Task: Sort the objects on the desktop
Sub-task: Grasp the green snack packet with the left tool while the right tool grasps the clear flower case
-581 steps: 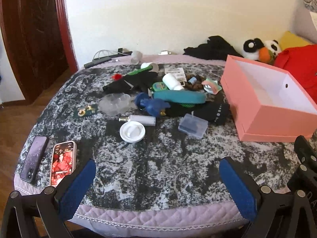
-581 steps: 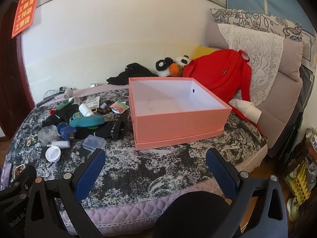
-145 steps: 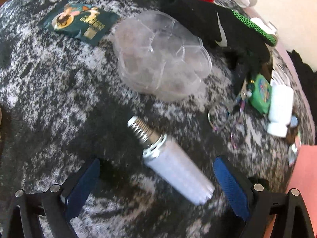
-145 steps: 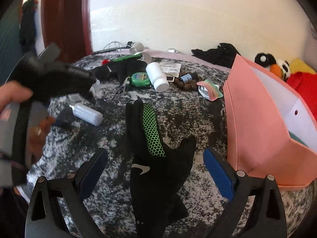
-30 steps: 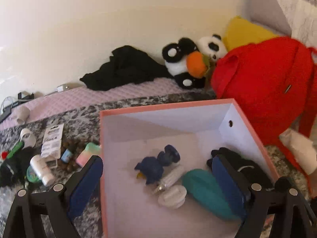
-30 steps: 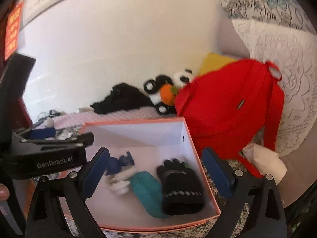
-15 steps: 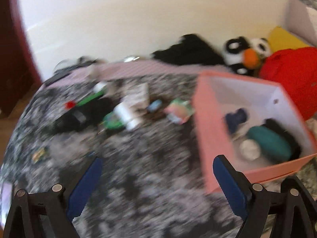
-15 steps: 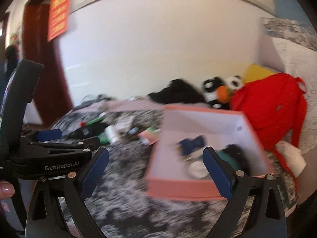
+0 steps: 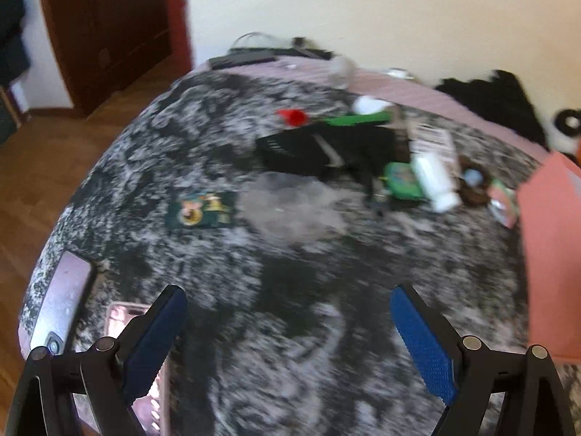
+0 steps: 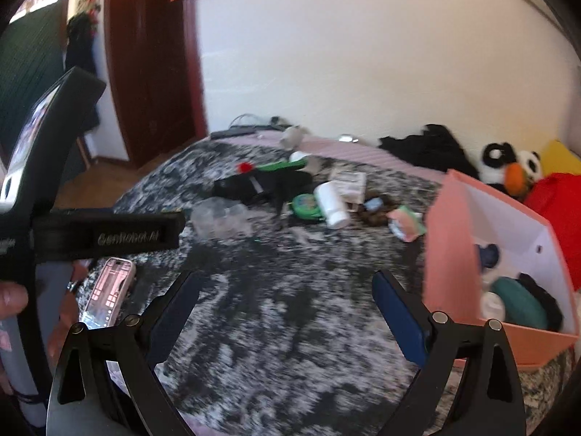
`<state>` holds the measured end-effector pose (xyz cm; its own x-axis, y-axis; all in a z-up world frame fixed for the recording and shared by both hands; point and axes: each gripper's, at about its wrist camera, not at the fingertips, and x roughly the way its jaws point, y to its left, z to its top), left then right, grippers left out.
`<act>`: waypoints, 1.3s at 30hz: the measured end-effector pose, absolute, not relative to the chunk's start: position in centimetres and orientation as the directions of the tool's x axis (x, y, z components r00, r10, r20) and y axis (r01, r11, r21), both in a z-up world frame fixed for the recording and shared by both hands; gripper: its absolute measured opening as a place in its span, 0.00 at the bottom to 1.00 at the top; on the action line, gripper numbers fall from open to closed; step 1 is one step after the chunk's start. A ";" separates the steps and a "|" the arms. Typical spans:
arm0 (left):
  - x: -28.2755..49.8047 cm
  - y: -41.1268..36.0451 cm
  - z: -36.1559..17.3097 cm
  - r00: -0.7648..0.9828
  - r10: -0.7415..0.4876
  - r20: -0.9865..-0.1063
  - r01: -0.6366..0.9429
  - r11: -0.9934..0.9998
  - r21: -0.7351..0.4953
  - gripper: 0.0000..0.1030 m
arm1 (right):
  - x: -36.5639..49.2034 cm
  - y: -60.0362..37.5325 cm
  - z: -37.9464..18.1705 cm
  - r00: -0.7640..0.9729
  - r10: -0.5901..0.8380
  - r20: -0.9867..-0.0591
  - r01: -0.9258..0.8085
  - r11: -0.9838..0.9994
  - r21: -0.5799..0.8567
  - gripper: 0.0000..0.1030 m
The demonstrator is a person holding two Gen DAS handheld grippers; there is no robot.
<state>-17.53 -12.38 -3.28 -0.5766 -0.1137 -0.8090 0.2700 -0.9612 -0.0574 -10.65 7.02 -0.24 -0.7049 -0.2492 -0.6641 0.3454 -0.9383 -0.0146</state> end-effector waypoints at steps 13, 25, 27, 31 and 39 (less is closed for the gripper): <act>-26.4 -21.3 -9.9 -0.421 -0.153 -0.894 0.438 -0.898 -0.052 0.91 | -20.8 -2.1 -7.7 -0.612 -0.288 -0.736 0.413 -0.911 0.013 0.95; -31.4 -25.5 -14.2 -0.317 -0.084 -0.945 0.468 -0.880 -0.079 0.92 | -28.7 -7.3 -13.6 -0.486 -0.328 -0.810 0.464 -0.882 0.079 0.95; -31.7 -25.3 -14.7 -0.305 -0.080 -0.949 0.453 -0.889 -0.070 0.91 | -29.3 -7.8 -14.5 -0.473 -0.324 -0.819 0.462 -0.883 0.082 0.95; -32.1 -25.2 -15.5 -0.275 -0.100 -0.956 0.451 -0.892 -0.037 0.91 | -30.2 -8.3 -16.1 -0.453 -0.318 -0.833 0.445 -0.890 0.098 0.95; -32.2 -26.1 -16.3 -0.237 -0.099 -0.967 0.485 -0.874 -0.030 0.92 | -32.0 -9.5 -17.1 -0.485 -0.294 -0.823 0.422 -0.904 0.074 0.96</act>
